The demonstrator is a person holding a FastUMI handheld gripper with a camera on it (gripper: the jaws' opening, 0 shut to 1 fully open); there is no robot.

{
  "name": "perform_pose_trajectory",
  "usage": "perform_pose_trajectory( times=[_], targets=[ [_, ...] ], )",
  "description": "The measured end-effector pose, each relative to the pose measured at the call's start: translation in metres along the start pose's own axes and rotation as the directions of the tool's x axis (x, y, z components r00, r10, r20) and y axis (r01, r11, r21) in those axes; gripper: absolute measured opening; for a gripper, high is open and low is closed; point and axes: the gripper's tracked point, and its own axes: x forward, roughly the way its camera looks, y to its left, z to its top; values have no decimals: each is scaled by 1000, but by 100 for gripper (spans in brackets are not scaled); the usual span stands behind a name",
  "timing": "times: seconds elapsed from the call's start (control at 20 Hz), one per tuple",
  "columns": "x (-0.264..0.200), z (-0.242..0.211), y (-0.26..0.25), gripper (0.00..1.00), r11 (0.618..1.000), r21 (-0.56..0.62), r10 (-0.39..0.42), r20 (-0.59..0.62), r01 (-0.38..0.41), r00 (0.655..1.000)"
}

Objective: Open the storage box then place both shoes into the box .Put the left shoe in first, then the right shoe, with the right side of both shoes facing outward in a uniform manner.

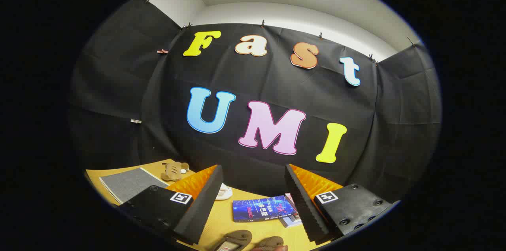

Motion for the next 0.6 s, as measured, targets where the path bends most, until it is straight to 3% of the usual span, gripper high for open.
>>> perform_pose_trajectory(
  times=[0.6],
  targets=[
    [-3, 0, 14, 97, 999, 4, 38, -2, -38, 999]
  ],
)
